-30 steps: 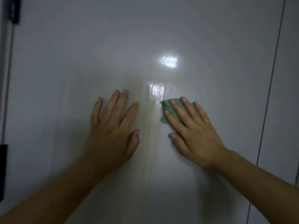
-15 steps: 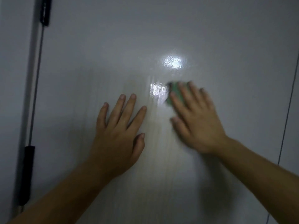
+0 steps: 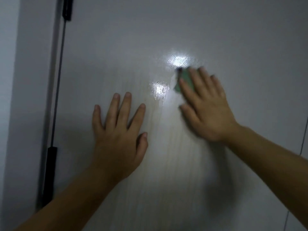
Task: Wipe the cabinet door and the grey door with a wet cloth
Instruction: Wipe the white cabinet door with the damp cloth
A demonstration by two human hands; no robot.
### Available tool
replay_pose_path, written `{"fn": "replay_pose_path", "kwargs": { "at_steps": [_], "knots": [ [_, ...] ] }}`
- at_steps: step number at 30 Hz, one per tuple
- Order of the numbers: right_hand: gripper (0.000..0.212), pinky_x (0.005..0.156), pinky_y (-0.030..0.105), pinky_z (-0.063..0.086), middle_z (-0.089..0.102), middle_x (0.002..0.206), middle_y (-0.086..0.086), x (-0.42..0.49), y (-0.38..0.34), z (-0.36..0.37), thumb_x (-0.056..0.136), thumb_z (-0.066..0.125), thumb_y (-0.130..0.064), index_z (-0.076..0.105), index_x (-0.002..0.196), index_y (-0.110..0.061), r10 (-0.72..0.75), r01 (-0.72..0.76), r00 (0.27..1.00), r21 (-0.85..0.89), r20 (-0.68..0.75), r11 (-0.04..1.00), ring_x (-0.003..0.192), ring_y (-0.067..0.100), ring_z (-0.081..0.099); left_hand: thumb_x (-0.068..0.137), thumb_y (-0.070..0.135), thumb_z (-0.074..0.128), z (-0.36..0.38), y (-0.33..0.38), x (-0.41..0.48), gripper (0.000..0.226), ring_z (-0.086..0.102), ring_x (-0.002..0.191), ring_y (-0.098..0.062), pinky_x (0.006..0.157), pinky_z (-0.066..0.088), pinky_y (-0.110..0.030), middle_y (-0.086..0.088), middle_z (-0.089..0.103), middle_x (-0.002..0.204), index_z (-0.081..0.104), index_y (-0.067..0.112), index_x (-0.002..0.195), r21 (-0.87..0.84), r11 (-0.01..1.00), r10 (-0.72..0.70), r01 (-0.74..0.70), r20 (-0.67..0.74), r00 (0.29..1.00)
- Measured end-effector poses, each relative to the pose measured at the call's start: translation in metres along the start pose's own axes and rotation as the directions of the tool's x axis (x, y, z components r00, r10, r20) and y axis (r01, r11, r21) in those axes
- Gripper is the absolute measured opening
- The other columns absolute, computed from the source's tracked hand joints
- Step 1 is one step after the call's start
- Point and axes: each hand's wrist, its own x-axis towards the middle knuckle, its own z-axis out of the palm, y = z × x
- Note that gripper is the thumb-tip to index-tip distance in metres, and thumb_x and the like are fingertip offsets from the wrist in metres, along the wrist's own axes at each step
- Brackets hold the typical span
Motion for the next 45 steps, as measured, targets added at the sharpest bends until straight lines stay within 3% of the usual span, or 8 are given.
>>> {"fn": "replay_pose_path", "kwargs": {
  "at_steps": [4,9,12,17,24,31,39,45],
  "knots": [
    [0.068,0.126,0.050,-0.003,0.000,0.171,0.008,0.026,-0.023,-0.003,0.104,0.028,-0.051,0.011,0.163,-0.021,0.262,-0.258,0.965,0.090,-0.031,0.962,0.157,0.030,-0.005,0.097,0.042,0.042,0.000,-0.002,-0.001,0.066,0.018,0.156,-0.039,0.119,0.013,-0.068,-0.018,0.019,0.168,0.037,0.017,0.158,-0.032,0.999,0.005,-0.005,0.003,1.000],
    [0.067,0.125,0.056,0.010,0.011,0.169,0.010,-0.024,-0.070,0.009,0.104,0.036,-0.048,0.023,0.161,-0.015,-0.189,0.189,0.980,0.017,0.064,0.982,0.157,0.033,0.003,0.097,0.040,0.041,-0.006,-0.012,-0.008,0.068,0.015,0.157,-0.037,0.121,0.014,-0.066,-0.018,0.017,0.169,0.033,0.012,0.159,-0.100,0.995,0.022,-0.022,0.002,1.000],
    [0.064,0.126,0.053,0.010,0.013,0.169,0.009,-0.010,-0.051,0.005,0.105,0.035,-0.046,0.025,0.161,-0.017,-0.250,0.254,0.965,-0.036,0.076,0.967,0.157,0.032,0.006,0.095,0.039,0.043,-0.008,-0.021,-0.019,0.069,0.017,0.156,-0.039,0.121,0.015,-0.066,-0.021,0.019,0.168,0.036,0.010,0.158,-0.088,0.996,0.009,-0.009,-0.001,1.000],
    [0.067,0.126,0.048,-0.004,0.001,0.171,0.006,0.050,-0.050,-0.004,0.104,0.029,-0.049,0.011,0.163,-0.022,0.185,-0.183,0.983,0.074,-0.013,0.980,0.157,0.029,-0.004,0.096,0.041,0.042,-0.005,-0.034,-0.030,0.067,0.017,0.156,-0.038,0.120,0.016,-0.067,-0.019,0.020,0.168,0.037,0.013,0.158,-0.076,0.997,-0.004,0.007,0.032,0.999],
    [0.062,0.126,0.054,0.011,0.010,0.170,0.008,0.015,-0.082,0.006,0.105,0.032,-0.045,0.023,0.161,-0.018,-0.331,0.333,0.941,-0.008,0.075,0.943,0.157,0.031,0.003,0.096,0.039,0.044,-0.003,-0.039,-0.044,0.068,0.017,0.156,-0.037,0.121,0.018,-0.066,-0.017,0.019,0.168,0.034,0.014,0.159,-0.101,0.995,0.014,-0.008,0.055,0.998],
    [0.065,0.126,0.048,-0.005,-0.004,0.171,0.005,0.093,-0.073,-0.009,0.105,0.021,-0.050,0.008,0.163,-0.023,0.073,-0.074,0.997,0.053,0.020,0.996,0.157,0.028,-0.007,0.097,0.041,0.043,-0.008,-0.046,-0.062,0.068,0.011,0.158,-0.033,0.123,0.016,-0.063,-0.013,0.015,0.170,0.031,0.019,0.160,-0.073,0.997,0.046,-0.034,0.170,0.984],
    [0.063,0.126,0.053,0.009,0.007,0.170,0.005,0.049,-0.093,0.001,0.106,0.027,-0.047,0.018,0.162,-0.021,-0.448,0.457,0.882,-0.033,0.144,0.889,0.157,0.030,0.000,0.096,0.039,0.046,-0.015,-0.046,-0.074,0.067,0.011,0.158,-0.032,0.121,0.019,-0.065,-0.012,0.017,0.170,0.035,0.018,0.158,-0.128,0.992,0.051,-0.023,0.222,0.974],
    [0.065,0.126,0.051,-0.002,0.000,0.171,0.006,0.100,-0.112,-0.008,0.104,0.019,-0.050,0.012,0.163,-0.022,0.006,-0.008,1.000,0.080,0.030,0.997,0.157,0.030,-0.004,0.093,0.038,0.052,-0.018,-0.050,-0.089,0.065,0.017,0.157,-0.032,0.120,0.022,-0.063,-0.011,0.022,0.169,0.043,0.019,0.154,-0.133,0.991,0.047,-0.015,0.239,0.970]
  ]
}}
